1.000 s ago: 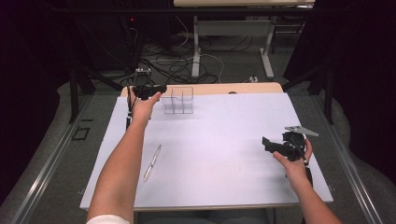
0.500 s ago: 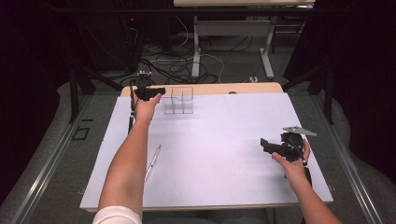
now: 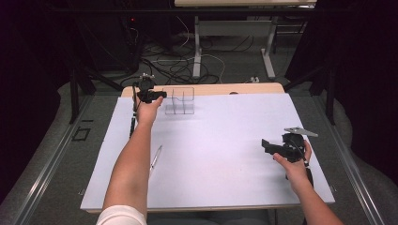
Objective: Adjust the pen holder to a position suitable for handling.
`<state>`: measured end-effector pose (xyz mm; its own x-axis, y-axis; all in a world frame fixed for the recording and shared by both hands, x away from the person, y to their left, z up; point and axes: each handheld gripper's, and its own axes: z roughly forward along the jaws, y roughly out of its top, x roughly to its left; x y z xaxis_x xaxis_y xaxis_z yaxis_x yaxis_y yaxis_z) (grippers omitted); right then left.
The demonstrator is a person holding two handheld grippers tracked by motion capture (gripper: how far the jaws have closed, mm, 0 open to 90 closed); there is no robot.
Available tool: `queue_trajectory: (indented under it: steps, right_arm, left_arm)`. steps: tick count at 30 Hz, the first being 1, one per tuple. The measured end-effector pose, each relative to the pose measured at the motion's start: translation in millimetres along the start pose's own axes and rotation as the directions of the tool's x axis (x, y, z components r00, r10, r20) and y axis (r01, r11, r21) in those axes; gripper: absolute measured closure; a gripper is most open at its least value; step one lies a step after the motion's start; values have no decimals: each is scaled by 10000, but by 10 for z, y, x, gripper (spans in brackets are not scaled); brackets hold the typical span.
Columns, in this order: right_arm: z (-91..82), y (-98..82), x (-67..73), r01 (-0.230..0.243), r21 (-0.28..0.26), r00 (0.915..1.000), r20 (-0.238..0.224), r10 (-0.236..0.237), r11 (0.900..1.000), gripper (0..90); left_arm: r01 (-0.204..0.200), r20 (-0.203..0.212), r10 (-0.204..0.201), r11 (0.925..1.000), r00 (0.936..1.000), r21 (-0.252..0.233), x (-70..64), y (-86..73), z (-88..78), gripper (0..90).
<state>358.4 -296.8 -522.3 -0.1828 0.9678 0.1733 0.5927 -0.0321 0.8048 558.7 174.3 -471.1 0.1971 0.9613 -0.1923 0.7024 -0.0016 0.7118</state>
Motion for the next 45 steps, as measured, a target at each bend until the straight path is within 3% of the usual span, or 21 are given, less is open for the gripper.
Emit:
queue_trajectory:
  steps: [5, 7, 13, 21, 26, 29, 34, 35, 40, 45]
  right_arm:
    - [7, -2, 0, -42, 36, 10000, -17, 42, 10000, 51]
    - [8, -2, -2, -38, 43, 10000, -37, 38, 10000, 52]
    - [7, -3, 2, -11, 63, 10000, -78, 12, 10000, 52]
    - [21, -10, 28, 0, 164, 9998, -192, 4, 9999, 54]
    - [27, -9, 19, 9, 171, 9997, -227, -5, 9999, 55]
    - [33, -11, 13, 21, 177, 9997, -234, -16, 9998, 58]
    - [32, -10, 12, 1, 168, 9996, -275, 4, 9999, 62]
    - [33, -11, 10, -7, 171, 9996, -274, 12, 9999, 62]
    - [39, -12, 4, -218, 228, 9993, -295, 225, 9995, 63]
    - [45, -9, -9, -221, 222, 9993, -299, 227, 9995, 64]
  left_arm:
    - [-91, -23, 91, 10000, 10000, -29, 5, -13, 14, 558]
    - [79, 90, -78, 9999, 9999, -66, 7, -22, 16, 569]
    - [16, 164, -15, 10000, 9999, -54, 10, -34, 12, 642]
    - [116, 224, -128, 9985, 9997, 533, 13, -70, 20, 713]
    - [359, 214, -379, 9955, 9991, 878, 17, -107, 30, 827]
    - [411, -21, -411, 9946, 9992, 957, -22, -115, 19, 846]
    - [-101, -605, 167, 9941, 9980, 1079, -81, -126, -6, 881]
    - [39, -791, 42, 9947, 9969, 1026, -82, -134, -11, 885]
    - [291, -778, -206, 9935, 9968, 1101, -58, -135, -40, 889]
    - [615, -431, -557, 9875, 9975, 1453, -63, -148, -114, 889]
